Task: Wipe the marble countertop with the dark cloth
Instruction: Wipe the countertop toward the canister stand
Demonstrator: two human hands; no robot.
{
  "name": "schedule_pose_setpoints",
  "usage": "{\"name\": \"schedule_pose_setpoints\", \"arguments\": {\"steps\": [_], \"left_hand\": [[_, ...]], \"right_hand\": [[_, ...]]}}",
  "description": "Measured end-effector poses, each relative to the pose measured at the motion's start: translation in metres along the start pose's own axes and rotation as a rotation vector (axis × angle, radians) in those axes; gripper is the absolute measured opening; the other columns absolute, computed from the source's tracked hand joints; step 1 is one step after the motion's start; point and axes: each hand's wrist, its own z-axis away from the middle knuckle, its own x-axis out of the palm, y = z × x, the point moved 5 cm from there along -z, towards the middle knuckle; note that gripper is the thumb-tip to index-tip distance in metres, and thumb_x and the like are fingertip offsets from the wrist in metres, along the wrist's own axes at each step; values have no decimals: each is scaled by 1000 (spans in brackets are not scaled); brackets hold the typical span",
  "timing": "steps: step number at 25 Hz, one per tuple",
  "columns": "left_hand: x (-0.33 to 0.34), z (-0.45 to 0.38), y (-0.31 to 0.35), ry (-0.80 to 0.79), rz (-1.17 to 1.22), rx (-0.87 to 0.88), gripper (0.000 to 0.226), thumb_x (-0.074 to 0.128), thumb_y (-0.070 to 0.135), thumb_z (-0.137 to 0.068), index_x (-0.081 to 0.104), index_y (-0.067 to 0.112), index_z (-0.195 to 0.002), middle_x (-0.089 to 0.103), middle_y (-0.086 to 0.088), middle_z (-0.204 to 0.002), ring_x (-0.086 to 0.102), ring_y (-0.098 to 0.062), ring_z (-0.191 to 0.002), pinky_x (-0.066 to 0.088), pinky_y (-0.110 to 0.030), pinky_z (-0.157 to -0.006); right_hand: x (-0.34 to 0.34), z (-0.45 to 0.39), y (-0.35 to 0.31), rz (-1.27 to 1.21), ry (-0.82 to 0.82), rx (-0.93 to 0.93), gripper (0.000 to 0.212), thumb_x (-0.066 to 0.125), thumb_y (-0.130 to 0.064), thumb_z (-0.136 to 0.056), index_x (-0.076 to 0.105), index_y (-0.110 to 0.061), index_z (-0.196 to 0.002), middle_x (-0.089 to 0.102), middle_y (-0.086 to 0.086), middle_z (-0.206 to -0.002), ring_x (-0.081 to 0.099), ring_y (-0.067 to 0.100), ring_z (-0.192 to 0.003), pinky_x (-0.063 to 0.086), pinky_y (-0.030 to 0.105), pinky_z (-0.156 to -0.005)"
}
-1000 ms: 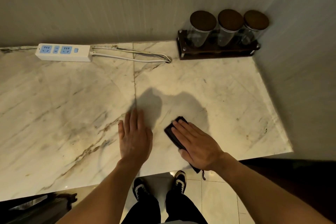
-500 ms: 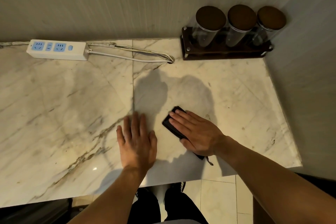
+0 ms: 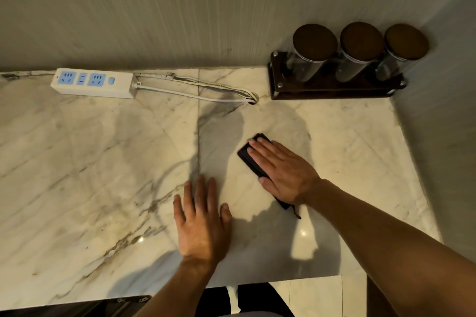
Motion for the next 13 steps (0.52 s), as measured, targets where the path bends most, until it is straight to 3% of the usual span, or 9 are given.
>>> {"name": "schedule_pose_setpoints", "arguments": {"steps": [6, 13], "left_hand": [[0, 0, 0, -9, -9, 10, 63, 35, 44, -89, 37, 14, -144, 32, -13, -153, 17, -34, -143, 12, -53, -114], [1, 0, 0, -22, -37, 4, 64, 22, 48, -93, 35, 12, -145, 34, -14, -152, 16, -34, -142, 7, -50, -115]], "right_hand": [[-6, -26, 21, -13, 11, 155, 68, 27, -44, -95, 7, -10, -151, 4, 6, -160, 0, 19, -147, 11, 41, -119], [-10, -47, 40, -150, 86, 580, 65, 19, -41, -97, -5, -14, -151, -8, 4, -161, -11, 17, -146, -3, 37, -119]]}}
